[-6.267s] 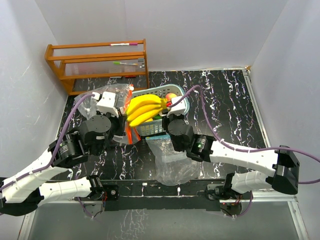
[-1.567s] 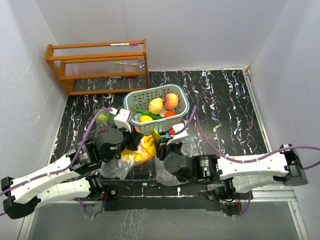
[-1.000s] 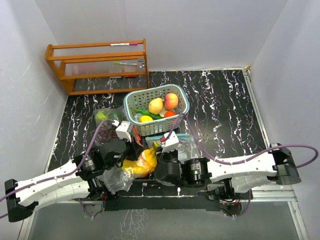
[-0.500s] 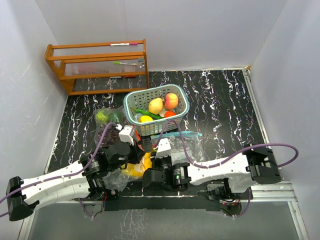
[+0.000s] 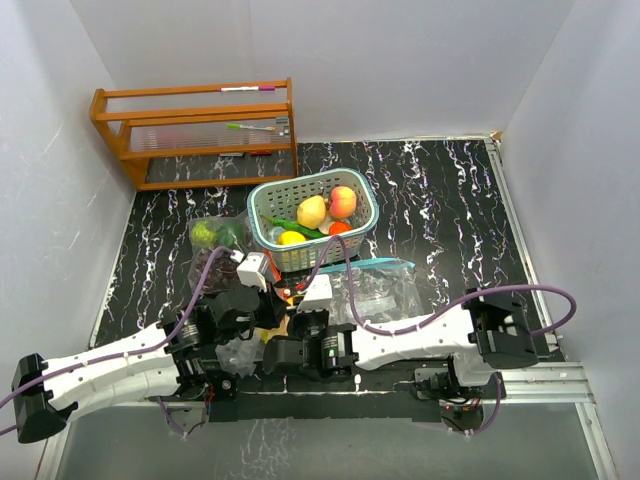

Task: Place the food in the zip-top bag and seal the zipper
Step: Place the fake fruit in the zipper food storage bag.

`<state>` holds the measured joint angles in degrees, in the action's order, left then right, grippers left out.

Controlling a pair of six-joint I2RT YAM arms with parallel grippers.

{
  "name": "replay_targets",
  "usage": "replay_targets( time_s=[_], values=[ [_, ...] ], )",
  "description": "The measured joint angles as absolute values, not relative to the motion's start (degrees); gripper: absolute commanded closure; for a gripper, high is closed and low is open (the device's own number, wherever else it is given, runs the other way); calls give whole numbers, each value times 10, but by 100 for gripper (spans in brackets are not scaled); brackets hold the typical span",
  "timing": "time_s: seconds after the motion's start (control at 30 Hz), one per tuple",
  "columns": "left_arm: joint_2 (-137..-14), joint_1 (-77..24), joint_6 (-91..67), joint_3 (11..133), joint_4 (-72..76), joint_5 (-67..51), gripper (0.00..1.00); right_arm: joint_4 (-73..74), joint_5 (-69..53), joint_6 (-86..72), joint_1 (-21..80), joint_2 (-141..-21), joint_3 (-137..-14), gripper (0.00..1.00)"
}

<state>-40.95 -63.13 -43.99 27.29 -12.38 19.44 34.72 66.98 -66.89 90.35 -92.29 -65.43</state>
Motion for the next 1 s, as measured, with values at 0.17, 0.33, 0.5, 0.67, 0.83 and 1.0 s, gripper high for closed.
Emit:
replay_targets(
  time_s=[0.17, 0.33, 0.5, 0.67, 0.83, 1.0],
  values=[
    [-415, -631, -439, 273, -121, 196, 100, 387, 657, -702, 904, -936, -659, 68],
    [-415, -631, -440, 273, -136, 208, 100, 392, 619, -719, 904, -864, -606, 35],
    [-408, -631, -442, 273, -151, 220, 100, 388, 586, -724, 904, -746, -532, 20],
    [-409, -631, -441, 274, -154, 221, 100, 365, 584, -699, 892, -699, -485, 14],
    [-415, -631, -441, 274, -154, 221, 100, 249, 548, -588, 839, -644, -411, 19],
    [-416, -631, -441, 275, -154, 221, 100, 82, 448, -441, 755, -545, -299, 23]
  ],
)
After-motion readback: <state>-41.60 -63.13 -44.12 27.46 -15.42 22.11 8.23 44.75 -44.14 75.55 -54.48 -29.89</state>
